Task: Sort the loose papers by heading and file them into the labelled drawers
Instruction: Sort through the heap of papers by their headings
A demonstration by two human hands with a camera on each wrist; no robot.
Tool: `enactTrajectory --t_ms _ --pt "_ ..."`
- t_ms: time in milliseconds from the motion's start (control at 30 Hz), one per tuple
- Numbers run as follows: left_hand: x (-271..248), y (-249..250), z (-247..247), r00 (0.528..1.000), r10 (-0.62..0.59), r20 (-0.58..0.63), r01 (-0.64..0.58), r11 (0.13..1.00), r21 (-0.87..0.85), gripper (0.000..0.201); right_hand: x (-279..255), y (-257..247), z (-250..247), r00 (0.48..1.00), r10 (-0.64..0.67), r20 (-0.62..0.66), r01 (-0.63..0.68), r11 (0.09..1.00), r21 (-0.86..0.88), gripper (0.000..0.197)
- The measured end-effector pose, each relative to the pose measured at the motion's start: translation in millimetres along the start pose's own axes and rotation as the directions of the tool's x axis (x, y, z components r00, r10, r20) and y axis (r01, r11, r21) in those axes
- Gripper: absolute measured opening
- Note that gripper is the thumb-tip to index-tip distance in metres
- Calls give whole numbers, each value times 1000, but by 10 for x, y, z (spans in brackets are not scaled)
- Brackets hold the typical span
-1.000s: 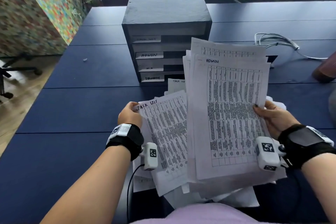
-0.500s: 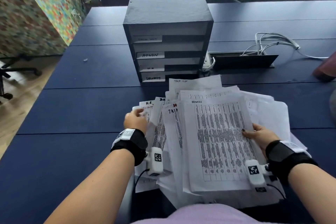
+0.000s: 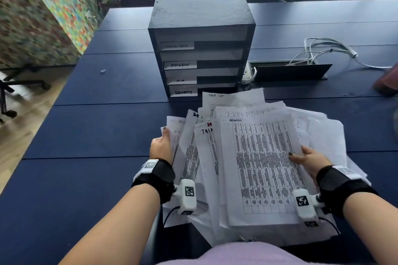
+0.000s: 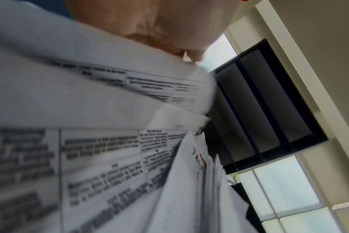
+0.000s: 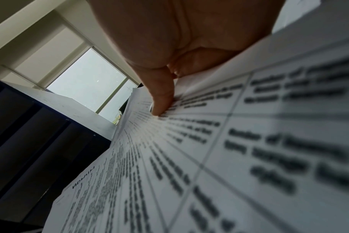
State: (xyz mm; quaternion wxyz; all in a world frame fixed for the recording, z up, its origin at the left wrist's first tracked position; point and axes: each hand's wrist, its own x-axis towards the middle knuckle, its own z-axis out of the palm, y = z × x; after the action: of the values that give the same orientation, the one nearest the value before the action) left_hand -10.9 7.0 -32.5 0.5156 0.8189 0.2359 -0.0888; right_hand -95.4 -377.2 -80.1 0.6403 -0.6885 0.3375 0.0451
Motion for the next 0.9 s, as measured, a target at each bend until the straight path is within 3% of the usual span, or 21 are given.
enactTrajectory --t_ms 100,167,267,400,467,567,667,767,833,900 --pt "-85 -4 83 995 15 102 -5 995 -101 68 22 29 -23 1000 -18 -4 18 1000 -24 25" --pt "-53 -37 134 991 21 128 -18 999 -29 51 45 52 -46 1000 -23 -3 23 999 -46 23" --pt "-75 -19 160 1000 -14 14 12 993 119 19 95 102 -80 999 -32 3 32 996 -86 21" --pt "-89 9 148 997 -72 -40 76 992 103 56 84 123 -93 999 -41 1 41 994 -106 19" --pt "-61 32 109 995 -89 -38 92 994 66 65 65 112 -89 999 -43 7 43 993 -112 19" --pt "-34 33 40 994 -107 5 107 994 25 60 46 93 -78 999 -42 6 42 993 -106 19" --pt "-155 79 73 992 -42 122 50 997 -65 33 26 83 -75 999 -48 9 48 994 -102 18" --pt "-269 108 196 968 -45 248 93 978 -184 58 35 91 -83 999 -52 9 52 992 -117 17" --pt "-276 143 232 957 -5 289 60 982 -180 57 38 95 -87 998 -56 9 56 991 -122 17" --pt "-248 172 217 973 18 231 19 987 -161 45 40 96 -84 998 -56 9 57 992 -115 19"
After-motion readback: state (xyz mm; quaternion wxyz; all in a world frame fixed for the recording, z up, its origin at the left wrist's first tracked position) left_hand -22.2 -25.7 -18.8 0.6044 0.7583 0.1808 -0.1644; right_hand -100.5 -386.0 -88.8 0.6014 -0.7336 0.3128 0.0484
